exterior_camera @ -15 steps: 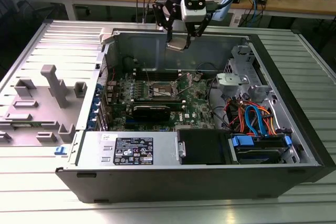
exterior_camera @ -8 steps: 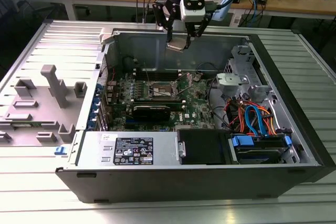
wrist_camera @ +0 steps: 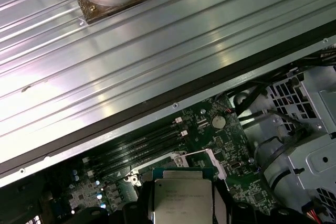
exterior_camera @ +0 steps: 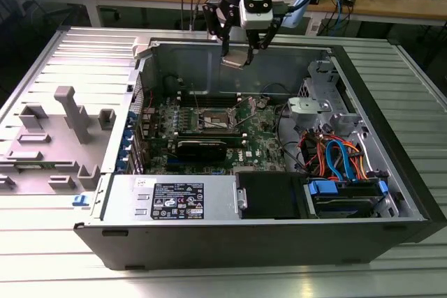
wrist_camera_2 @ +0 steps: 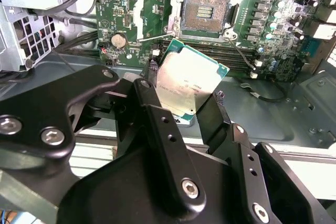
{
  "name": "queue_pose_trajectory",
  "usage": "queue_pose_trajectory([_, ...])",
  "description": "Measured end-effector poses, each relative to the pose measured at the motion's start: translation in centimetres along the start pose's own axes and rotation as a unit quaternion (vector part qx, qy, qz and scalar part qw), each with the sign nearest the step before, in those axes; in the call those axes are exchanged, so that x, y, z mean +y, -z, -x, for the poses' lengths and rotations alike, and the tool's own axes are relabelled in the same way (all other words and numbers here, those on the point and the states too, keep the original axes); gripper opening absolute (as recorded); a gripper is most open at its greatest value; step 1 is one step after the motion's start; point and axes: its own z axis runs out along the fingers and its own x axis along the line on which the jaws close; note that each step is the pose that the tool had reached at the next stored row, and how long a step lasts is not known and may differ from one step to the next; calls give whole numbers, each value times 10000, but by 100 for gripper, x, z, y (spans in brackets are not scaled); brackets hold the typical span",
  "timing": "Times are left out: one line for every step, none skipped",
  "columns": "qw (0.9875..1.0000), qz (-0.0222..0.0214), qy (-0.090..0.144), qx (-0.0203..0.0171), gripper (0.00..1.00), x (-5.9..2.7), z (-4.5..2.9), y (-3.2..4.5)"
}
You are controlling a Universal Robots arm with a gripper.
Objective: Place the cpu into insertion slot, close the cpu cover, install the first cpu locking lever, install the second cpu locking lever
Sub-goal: 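Place the cpu into insertion slot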
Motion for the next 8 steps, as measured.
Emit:
queue_pose_trajectory([10000,0,-1,0,54,-2,-6,0])
queue_pose_trajectory([10000,0,0,0,54,-8,-19,0])
queue_pose_trajectory([10000,0,0,0,54,-12,-27,0])
queue_pose_trajectory([10000,0,0,0,54,-17,-39,1])
queue_pose_trajectory([10000,0,0,0,54,-22,-51,1])
queue_pose_trajectory([10000,1,0,0,54,-26,-60,1])
queue_pose_trajectory([10000,0,1,0,54,-35,-79,1])
queue_pose_trajectory([10000,0,0,0,54,-43,-99,1])
